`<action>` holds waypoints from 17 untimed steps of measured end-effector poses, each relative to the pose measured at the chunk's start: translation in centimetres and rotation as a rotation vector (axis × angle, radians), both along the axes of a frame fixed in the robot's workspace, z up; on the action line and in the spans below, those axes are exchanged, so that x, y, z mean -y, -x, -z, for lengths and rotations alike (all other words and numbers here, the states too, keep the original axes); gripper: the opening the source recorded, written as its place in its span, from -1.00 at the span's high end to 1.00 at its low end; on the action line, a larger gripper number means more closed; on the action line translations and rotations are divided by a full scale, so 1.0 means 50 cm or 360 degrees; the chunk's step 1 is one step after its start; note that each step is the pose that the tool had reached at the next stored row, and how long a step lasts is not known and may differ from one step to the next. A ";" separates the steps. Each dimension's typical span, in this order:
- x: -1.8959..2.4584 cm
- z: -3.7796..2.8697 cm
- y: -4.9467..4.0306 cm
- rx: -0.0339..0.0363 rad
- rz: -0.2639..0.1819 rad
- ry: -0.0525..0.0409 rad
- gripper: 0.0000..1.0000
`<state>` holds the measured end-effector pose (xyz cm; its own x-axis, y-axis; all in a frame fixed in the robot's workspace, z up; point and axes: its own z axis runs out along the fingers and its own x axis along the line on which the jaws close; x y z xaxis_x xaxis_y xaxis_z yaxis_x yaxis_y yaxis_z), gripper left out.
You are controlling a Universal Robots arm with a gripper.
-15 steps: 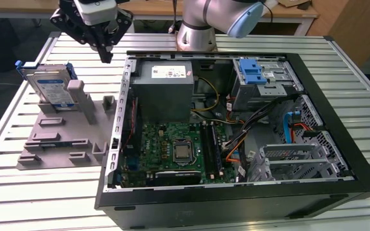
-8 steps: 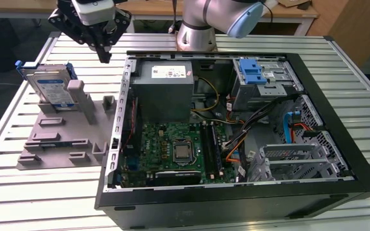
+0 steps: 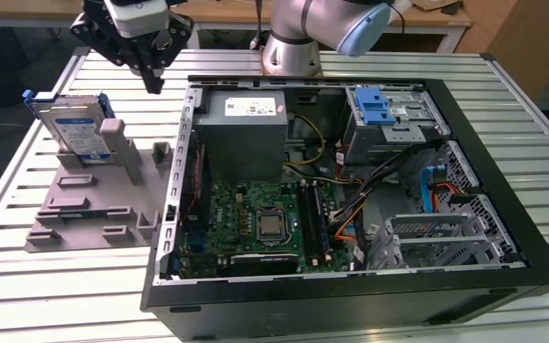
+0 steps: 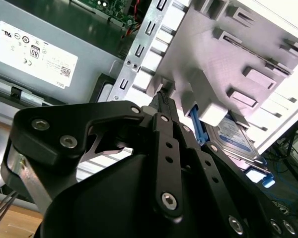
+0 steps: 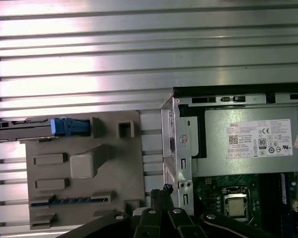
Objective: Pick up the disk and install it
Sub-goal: 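Reach for the disk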
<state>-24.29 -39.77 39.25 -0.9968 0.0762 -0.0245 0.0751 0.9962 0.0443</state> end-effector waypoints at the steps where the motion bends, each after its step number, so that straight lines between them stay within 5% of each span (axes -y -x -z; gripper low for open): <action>1: 0.0000 0.000 0.000 0.0000 0.0000 0.0000 0.79; 17: -0.0032 0.000 0.021 0.0000 0.0000 0.0000 0.79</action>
<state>-25.34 -39.61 39.23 -0.9968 0.0762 -0.0245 0.0750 0.9962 0.0444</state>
